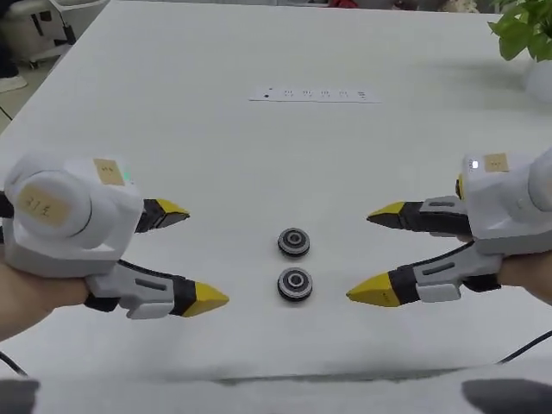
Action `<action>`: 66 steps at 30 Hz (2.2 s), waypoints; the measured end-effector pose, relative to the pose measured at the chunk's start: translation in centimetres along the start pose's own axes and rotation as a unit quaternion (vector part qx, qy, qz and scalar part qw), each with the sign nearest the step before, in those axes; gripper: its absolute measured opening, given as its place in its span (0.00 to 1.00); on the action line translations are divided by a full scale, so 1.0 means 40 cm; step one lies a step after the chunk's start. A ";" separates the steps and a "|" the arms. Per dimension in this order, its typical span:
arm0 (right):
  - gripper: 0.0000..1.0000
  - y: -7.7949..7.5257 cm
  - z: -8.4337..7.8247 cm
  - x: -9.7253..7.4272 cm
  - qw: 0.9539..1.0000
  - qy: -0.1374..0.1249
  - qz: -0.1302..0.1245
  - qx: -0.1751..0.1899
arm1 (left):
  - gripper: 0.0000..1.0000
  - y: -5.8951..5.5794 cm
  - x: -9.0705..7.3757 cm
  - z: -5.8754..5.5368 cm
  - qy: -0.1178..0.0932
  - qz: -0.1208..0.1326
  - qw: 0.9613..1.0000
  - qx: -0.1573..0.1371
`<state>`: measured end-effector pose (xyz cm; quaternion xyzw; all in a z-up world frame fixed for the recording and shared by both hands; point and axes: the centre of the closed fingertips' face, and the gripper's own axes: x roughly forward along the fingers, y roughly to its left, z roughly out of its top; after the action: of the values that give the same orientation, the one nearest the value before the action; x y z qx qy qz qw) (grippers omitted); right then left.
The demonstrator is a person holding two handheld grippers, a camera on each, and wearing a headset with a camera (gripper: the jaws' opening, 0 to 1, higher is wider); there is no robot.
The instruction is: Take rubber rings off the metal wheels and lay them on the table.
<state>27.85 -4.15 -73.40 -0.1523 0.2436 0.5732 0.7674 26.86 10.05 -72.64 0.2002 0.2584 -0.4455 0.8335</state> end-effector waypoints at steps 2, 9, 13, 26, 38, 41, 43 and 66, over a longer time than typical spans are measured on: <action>0.68 -0.001 0.000 0.004 1.000 0.001 0.002 -0.003 | 0.70 0.003 0.004 0.002 -0.001 -0.001 1.000 0.000; 0.64 0.004 0.000 0.019 1.000 0.008 0.011 -0.022 | 0.68 0.009 0.015 0.001 0.002 -0.005 1.000 0.005; 0.62 0.008 -0.001 0.027 0.999 0.012 0.018 -0.028 | 0.66 0.013 0.019 -0.002 0.005 -0.007 1.000 0.006; 0.57 0.013 -0.004 0.044 0.998 0.018 0.034 -0.047 | 0.62 0.011 0.035 -0.001 0.008 -0.015 1.000 0.012; 0.54 0.011 -0.010 0.050 0.998 0.021 0.039 -0.053 | 0.61 0.015 0.051 0.005 0.010 -0.017 1.000 0.018; 0.54 0.009 -0.012 0.051 0.998 0.023 0.039 -0.053 | 0.60 0.014 0.055 0.004 0.012 -0.019 1.000 0.019; 0.53 0.008 -0.012 0.052 0.998 0.024 0.039 -0.053 | 0.60 0.015 0.057 0.003 0.013 -0.019 1.000 0.020; 0.47 -0.003 -0.030 0.069 0.996 0.033 0.046 -0.064 | 0.55 0.011 0.092 -0.007 0.025 -0.034 0.999 0.024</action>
<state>28.35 -2.58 -75.90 -0.2084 0.2381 0.6173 0.7202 28.90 8.07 -75.05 0.2223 0.2751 -0.4747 0.8060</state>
